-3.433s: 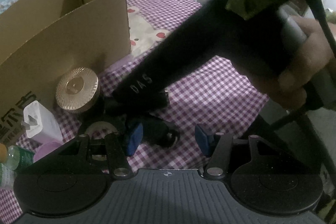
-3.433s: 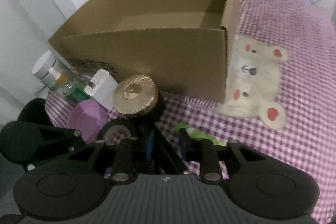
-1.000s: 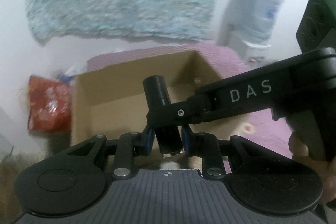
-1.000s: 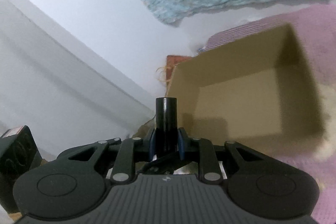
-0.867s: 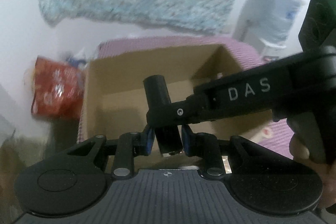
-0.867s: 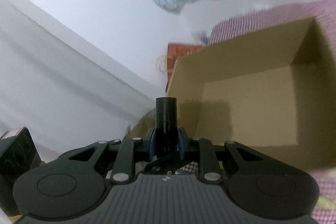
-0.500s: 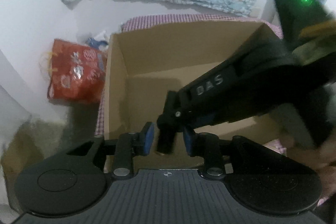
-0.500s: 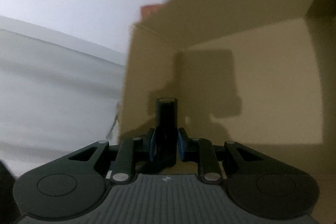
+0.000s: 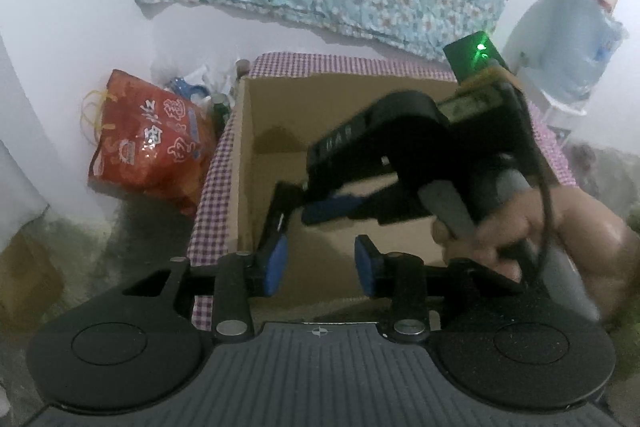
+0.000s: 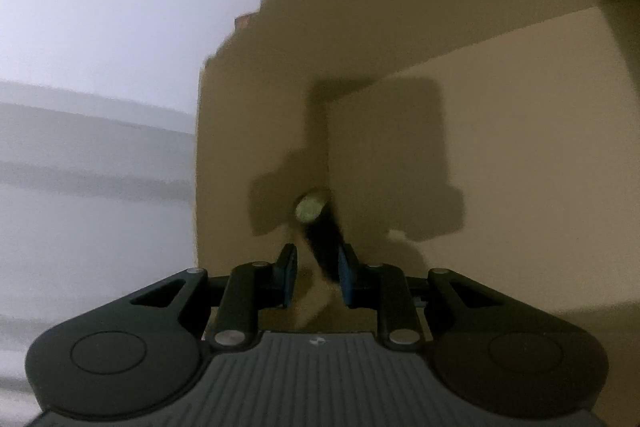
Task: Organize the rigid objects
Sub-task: 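Lift the black cylinder with the right gripper and release it into the box, then move the right gripper back and grasp the second black cylinder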
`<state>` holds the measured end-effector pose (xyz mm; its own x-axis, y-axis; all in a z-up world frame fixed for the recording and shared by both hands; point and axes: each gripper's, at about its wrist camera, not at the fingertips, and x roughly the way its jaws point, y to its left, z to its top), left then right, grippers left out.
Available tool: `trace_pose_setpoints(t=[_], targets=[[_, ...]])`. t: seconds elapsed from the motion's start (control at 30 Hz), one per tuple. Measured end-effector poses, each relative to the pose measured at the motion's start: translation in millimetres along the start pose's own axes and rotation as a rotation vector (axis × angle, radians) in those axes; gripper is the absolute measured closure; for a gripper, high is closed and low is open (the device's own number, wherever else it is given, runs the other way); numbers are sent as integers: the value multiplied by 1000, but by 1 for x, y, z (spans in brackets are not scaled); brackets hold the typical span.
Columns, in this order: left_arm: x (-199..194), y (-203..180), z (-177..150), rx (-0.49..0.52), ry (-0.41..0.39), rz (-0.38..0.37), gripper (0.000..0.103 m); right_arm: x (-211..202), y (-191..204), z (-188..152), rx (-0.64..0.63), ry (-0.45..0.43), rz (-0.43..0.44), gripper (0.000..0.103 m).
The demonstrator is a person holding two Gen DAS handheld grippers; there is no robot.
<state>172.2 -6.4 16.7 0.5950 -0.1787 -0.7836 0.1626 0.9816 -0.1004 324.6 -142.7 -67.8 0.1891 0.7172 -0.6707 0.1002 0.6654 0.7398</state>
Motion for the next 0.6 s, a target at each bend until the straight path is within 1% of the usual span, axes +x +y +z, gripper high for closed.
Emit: trace_pose_setpoints(t=[0.13,0.27,0.4,0.53,0.6], targets=[[-7,3,-2,-5,-16,-5,64,-2,0,3,39,-23,32,77],[-16,4,-6,-6,-36,-30,61,-25,0,-7,50,-53,76,77],[-29,4,-11,0,-69,-71,59,-63,2,-34,27,-99,120,77],[-46,3,-17,-4,-105,-120,56,-113,-1,-72,-1,-156,166,77],[-54,1,-21,-7,-119,-146,55,-141,-7,-95,-17,-196,188,77]])
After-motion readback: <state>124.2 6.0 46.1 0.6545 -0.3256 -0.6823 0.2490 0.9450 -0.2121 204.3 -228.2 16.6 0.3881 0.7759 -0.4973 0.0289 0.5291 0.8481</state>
